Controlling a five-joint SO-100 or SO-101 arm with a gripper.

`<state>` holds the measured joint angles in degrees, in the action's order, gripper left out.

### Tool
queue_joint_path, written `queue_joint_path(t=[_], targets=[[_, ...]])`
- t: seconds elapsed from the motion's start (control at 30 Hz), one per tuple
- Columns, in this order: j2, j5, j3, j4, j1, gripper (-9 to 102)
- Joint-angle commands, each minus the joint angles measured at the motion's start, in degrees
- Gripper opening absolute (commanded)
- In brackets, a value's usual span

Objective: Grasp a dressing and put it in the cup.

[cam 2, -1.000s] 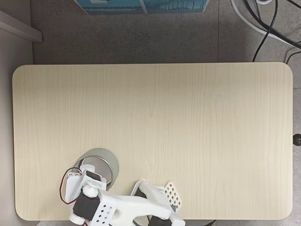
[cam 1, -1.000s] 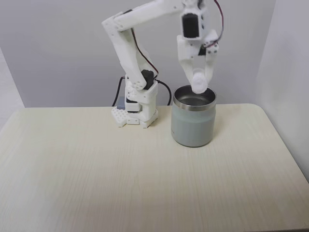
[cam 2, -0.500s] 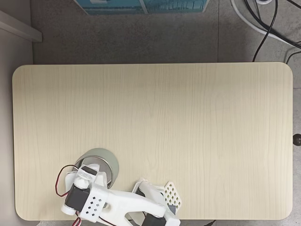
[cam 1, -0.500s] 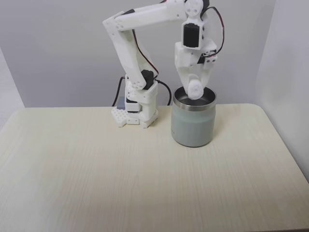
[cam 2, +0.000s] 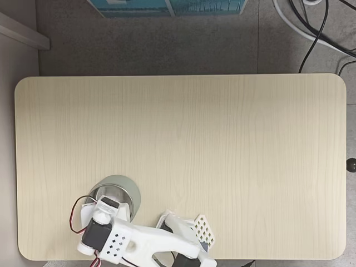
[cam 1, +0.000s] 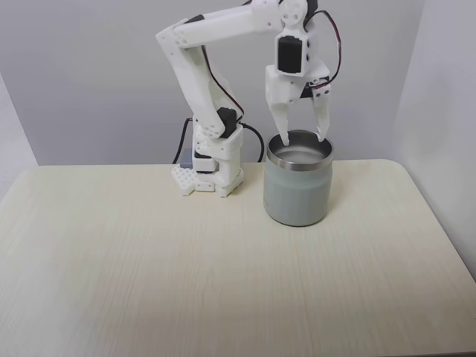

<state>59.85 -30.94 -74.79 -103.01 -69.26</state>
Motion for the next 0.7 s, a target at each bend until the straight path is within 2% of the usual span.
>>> queue_joint_path(t=[0.0, 0.67], targets=[[-1.9, -0.4, 0.0, -2.2, 0.7, 21], [-1.7, 0.4, 1.1, -0.3, 0.5, 20]])
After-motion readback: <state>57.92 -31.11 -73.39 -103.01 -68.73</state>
